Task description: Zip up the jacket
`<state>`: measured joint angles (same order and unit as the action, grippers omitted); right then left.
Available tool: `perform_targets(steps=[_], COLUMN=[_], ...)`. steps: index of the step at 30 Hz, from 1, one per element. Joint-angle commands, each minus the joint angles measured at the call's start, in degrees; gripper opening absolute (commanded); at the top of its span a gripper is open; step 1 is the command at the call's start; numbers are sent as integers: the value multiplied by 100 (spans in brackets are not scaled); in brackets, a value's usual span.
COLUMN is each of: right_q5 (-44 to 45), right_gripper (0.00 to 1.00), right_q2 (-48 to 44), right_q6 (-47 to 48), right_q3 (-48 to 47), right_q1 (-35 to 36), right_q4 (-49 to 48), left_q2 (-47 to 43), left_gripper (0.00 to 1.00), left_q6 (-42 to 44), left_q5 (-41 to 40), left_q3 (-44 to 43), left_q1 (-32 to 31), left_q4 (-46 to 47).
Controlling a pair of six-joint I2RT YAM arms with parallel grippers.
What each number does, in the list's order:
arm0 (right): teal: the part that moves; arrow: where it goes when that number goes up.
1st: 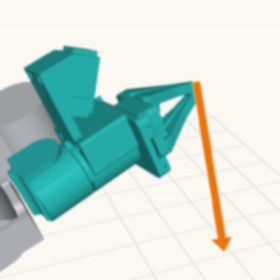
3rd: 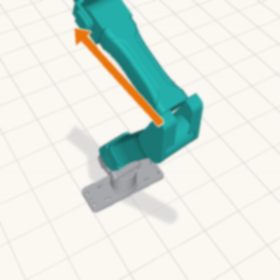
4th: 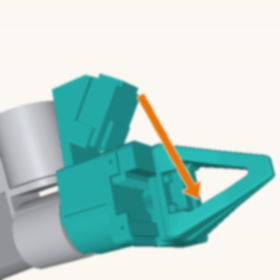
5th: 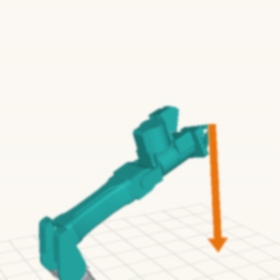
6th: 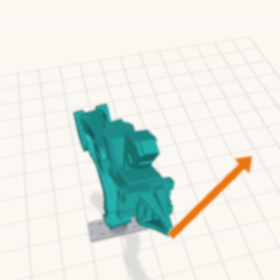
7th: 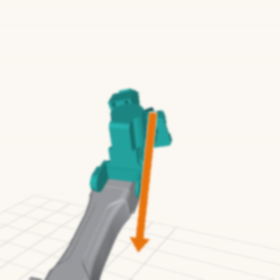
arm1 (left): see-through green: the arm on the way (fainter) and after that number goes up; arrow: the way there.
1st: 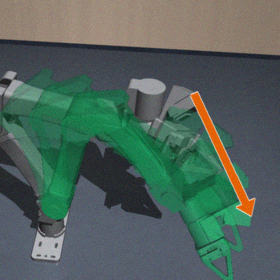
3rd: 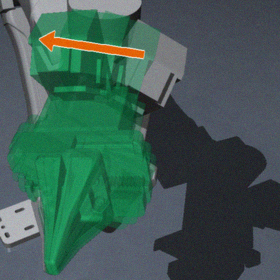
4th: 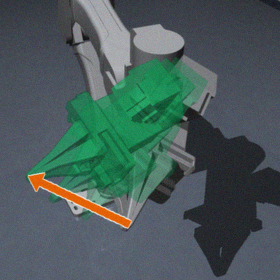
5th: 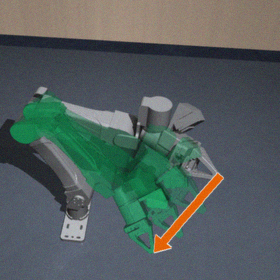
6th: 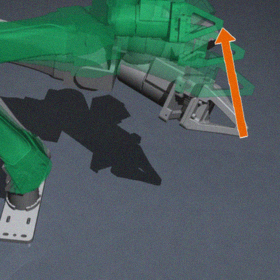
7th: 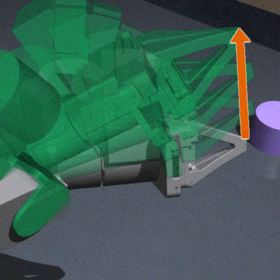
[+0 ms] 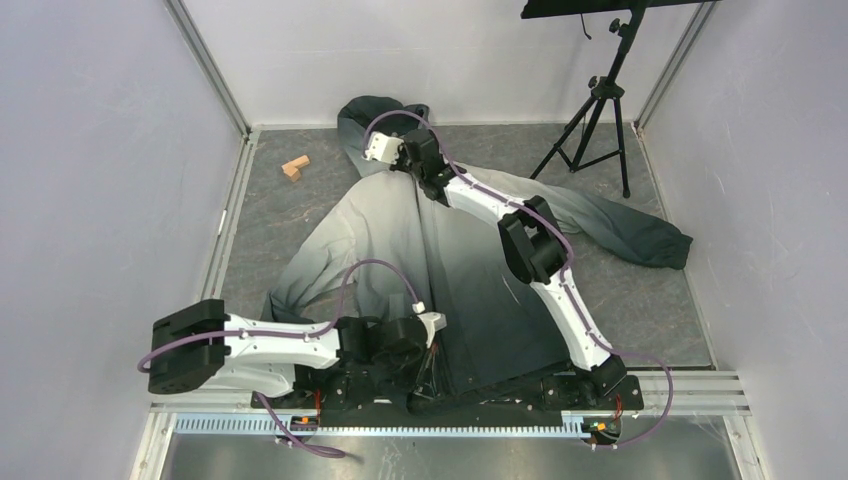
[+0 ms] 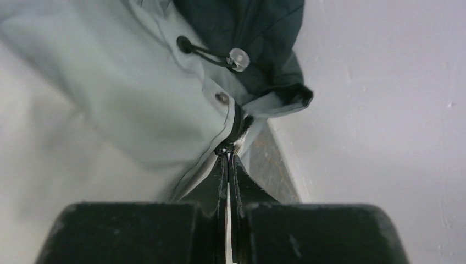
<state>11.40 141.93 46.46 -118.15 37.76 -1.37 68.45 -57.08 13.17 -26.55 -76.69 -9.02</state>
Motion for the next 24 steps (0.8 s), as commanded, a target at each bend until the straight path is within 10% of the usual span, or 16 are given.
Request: perform_targets(steps=[1,18,20,22,24], right_q5=[-107,-814,-664,-915,-1119], right_gripper=[0,0,22,91,98], right_q2=[326,916,514,-123,-827], right_q6=[198,-731,-907,-1009,-1133], right_q3=[-871,-1242,-798,4,845], right_q1=[-321,-936,-925,-920,-902], right_q4=[-1288,-2704,-2642,-2549,-2448], left_q2=[289,1421,1446,1321,1064], left_gripper=[2,3,19,44,60], left_q6=[263,850,1062,1194,1216], left_q5=[1330,910,654,264,30], left_q3=[-131,-825,-994,-1068,-988], left_q1=[-206,487,608,628,656], left_q4=[158,186,-90,-397,-484])
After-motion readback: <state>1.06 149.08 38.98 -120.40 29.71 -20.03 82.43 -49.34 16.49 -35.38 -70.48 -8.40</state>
